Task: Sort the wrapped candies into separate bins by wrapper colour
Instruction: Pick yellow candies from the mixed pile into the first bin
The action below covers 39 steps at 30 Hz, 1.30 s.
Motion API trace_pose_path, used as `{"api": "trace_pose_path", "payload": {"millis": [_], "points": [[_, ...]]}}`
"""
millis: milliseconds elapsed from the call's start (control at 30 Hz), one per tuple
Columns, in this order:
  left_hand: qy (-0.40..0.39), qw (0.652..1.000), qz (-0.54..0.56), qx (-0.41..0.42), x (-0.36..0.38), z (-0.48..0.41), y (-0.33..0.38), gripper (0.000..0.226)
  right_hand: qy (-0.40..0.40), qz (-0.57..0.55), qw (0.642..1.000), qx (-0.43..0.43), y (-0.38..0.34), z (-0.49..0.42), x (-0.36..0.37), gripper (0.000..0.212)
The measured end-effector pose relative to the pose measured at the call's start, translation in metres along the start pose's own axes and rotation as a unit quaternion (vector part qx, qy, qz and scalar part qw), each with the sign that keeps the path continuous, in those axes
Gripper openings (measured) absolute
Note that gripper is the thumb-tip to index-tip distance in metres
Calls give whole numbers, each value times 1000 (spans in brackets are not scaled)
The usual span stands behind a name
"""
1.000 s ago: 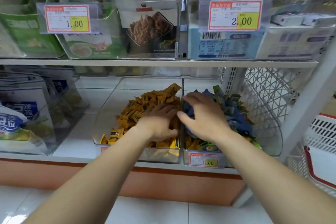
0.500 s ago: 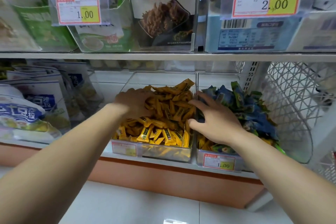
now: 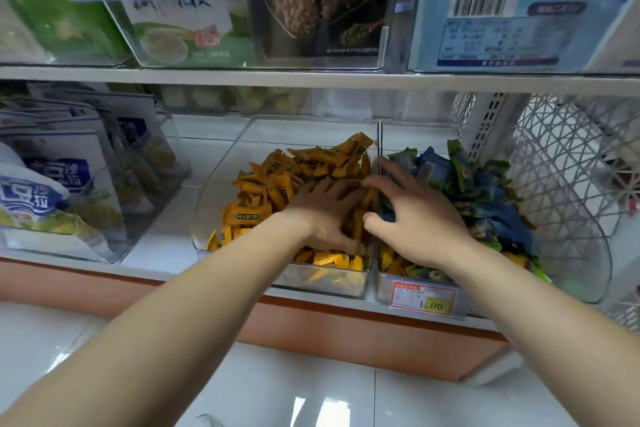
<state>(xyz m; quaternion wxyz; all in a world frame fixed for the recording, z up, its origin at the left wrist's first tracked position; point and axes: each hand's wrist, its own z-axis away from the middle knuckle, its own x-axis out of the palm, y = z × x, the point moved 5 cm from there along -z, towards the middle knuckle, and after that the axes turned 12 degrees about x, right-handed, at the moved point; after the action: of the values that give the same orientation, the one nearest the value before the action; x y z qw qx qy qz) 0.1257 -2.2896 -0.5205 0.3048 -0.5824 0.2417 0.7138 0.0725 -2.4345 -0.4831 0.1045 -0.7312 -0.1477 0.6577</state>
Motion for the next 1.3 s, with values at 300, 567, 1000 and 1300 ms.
{"api": "trace_pose_path", "payload": {"millis": [300,567,1000,1300], "points": [[94,994,-4,-58,-30,22,-45,54,-9,-5,1000,5,2,4,-2,63],[71,986,101,-112,-44,42,-82,65,-7,-11,1000,9,-1,3,-1,65],[8,999,20,-42,-21,18,-33,37,-26,-18,999,14,-2,6,-1,63],[108,979,166,-43,-38,31,-32,22,-46,-23,998,18,-3,7,-5,62]]}}
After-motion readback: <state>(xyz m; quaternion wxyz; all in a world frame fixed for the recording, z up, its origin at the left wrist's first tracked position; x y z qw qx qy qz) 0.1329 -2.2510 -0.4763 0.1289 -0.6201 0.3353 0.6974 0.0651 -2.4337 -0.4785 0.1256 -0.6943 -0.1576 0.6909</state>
